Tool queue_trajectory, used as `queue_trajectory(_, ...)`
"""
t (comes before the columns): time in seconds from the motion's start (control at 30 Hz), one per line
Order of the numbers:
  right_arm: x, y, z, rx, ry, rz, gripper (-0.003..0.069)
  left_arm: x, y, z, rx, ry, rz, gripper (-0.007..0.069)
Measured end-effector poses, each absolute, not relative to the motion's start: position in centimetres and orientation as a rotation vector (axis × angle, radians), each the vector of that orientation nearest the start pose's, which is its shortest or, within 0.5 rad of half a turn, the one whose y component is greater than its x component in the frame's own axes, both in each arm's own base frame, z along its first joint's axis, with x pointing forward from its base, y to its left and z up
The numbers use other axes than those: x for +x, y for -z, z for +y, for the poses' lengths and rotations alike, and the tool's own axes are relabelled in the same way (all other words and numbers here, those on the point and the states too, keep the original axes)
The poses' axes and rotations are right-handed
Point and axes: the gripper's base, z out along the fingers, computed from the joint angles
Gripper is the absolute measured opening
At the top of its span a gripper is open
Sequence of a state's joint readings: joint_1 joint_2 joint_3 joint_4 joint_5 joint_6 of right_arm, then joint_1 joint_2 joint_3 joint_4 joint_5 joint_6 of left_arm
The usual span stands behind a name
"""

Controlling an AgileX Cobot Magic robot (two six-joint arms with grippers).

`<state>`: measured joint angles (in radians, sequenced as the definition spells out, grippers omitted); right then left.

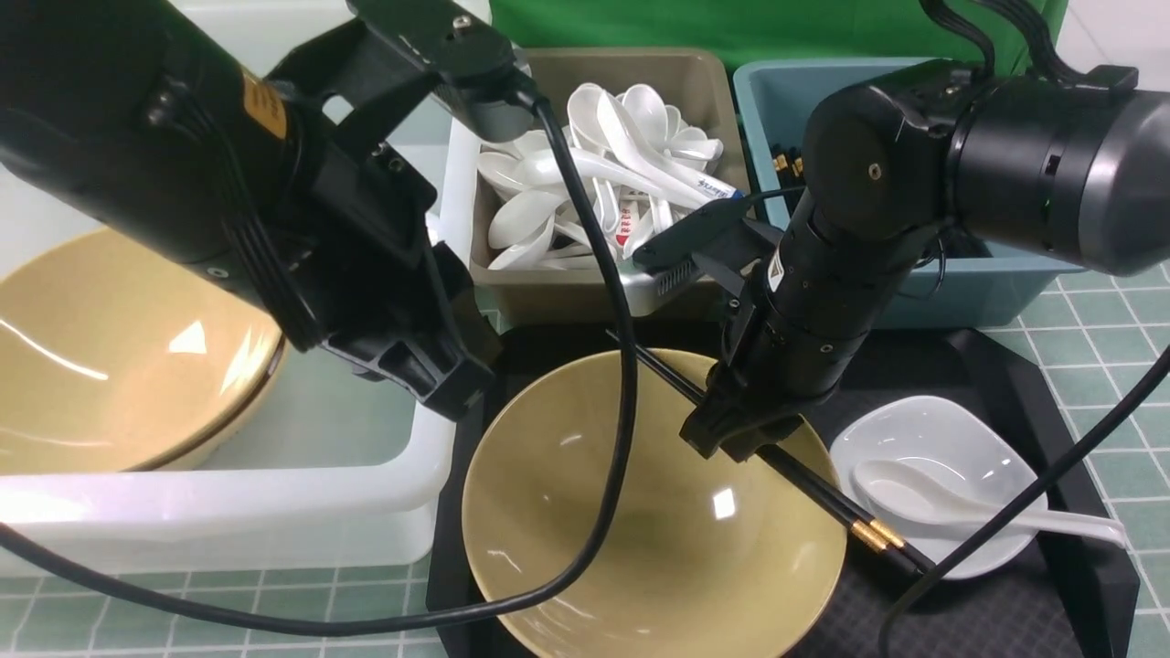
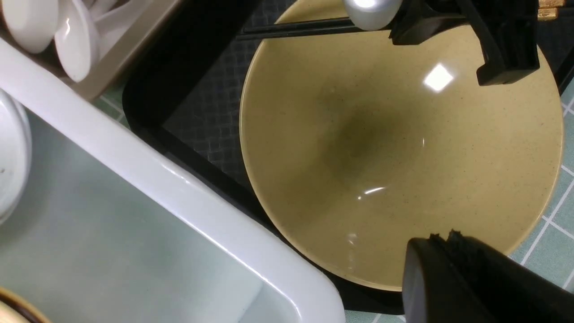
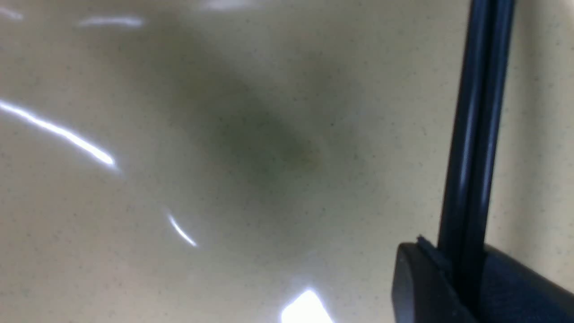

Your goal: On blue table put chopsticks spoon bowls plates into blue grey white boxes.

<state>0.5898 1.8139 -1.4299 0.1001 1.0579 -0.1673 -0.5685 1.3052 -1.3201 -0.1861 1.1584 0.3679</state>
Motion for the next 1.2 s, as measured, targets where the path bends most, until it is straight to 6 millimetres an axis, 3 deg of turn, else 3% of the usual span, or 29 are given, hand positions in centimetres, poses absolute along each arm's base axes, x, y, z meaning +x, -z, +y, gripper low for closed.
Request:
queue_trajectory(0.27, 31.7, -30.1, 21.1, -0.991, -0.196, 2.598, 0.0156, 22.1, -37.9, -16.1, 1.049, 0.371, 2.247, -0.0013)
queue_trajectory(0.33, 33.1, -33.1, 19.7, -0.907, -0.168, 2.507, 0.0156, 23.7, -37.5, -17.2, 0.979, 0.404, 2.188, -0.0013)
queue_trajectory(0.43, 35.5, -35.5, 17.2, -0.746, -0.147, 2.412, 0.0156, 25.8, -36.6, -18.4, 0.903, 0.416, 2.126, -0.0013)
queue_trajectory(0.53, 38.3, -36.7, 14.2, -0.533, -0.133, 2.316, 0.0156, 28.6, -35.9, -19.9, 0.812, 0.421, 2.039, -0.0013)
queue_trajectory(0.6, 39.7, -36.6, 12.8, -0.423, -0.138, 2.284, 0.0156, 29.6, -36.0, -20.4, 0.782, 0.418, 2.001, -0.0013)
queue_trajectory(0.73, 43.1, -34.6, 9.8, -0.201, -0.144, 2.243, 0.0156, 31.3, -36.4, -21.2, 0.725, 0.412, 1.916, -0.0013)
queue_trajectory(0.87, 46.9, -29.8, 7.9, -0.025, -0.166, 2.269, 0.0156, 31.7, -36.9, -21.3, 0.699, 0.411, 1.877, -0.0013)
queue_trajectory(1.07, 49.5, -25.6, 7.5, -0.016, -0.142, 2.368, 0.0178, 31.4, -36.7, -21.2, 0.722, 0.413, 1.906, -0.0013)
queue_trajectory(1.2, 48.8, -26.3, 7.4, -0.149, -0.081, 2.522, 0.0337, 30.3, -37.2, -20.8, 0.773, 0.416, 1.949, -0.0013)
